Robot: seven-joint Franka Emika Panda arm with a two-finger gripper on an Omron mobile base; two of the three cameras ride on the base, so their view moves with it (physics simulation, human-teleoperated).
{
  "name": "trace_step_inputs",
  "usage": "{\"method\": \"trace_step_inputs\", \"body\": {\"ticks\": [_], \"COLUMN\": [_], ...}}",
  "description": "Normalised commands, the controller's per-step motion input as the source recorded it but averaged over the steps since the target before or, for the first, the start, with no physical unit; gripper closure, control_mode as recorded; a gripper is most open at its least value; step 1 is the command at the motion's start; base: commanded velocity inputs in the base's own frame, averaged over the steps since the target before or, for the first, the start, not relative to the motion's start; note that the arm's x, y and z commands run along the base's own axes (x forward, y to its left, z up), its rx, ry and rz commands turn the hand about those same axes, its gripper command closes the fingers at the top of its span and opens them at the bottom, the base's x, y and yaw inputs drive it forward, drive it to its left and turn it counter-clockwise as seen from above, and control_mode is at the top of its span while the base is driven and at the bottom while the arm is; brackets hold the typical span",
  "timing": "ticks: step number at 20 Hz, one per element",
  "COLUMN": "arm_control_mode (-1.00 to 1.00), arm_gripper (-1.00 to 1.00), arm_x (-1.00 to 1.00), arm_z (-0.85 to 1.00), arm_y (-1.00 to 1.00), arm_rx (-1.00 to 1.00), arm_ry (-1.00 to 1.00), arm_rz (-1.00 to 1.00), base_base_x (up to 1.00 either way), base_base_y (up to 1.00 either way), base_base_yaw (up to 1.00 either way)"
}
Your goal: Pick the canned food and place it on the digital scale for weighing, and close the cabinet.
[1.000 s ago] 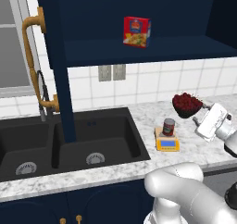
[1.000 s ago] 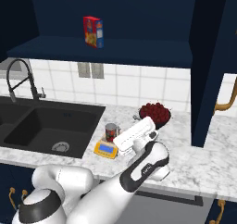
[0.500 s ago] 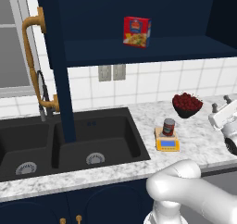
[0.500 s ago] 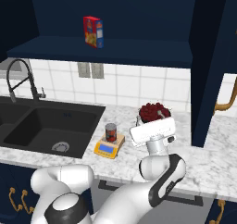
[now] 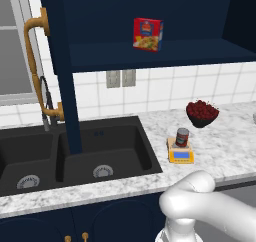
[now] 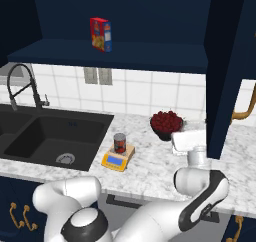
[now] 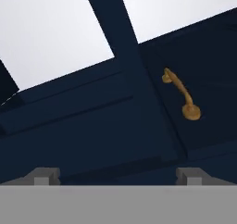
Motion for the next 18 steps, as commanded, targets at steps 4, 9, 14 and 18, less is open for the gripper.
{"method": "trace_step_inputs", "body": {"ticks": [4, 9, 14, 18], "arm_control_mode": [-1.00, -1.00, -1.00, -1.00], "arm_gripper": [-1.00, -1.00, -1.00, -1.00], "arm_x": [-0.02, 0.00, 0.06, 0.18], "arm_z": [0.12, 0.07, 0.00, 0.48], "arm_y": [-1.00, -0.76, -0.93, -0.50], "arm_rx": [0.09, 0.22, 0.31, 0.12], "arm_ry": [0.00, -0.02, 0.01, 0.10], "arm_rz": [-0.01, 0.00, 0.01, 0.06], "base_base_x": [0.00, 0.00, 0.00, 0.00], "base_base_y": [0.00, 0.00, 0.00, 0.00], "base_base_yaw": [0.00, 0.00, 0.00, 0.00]}}
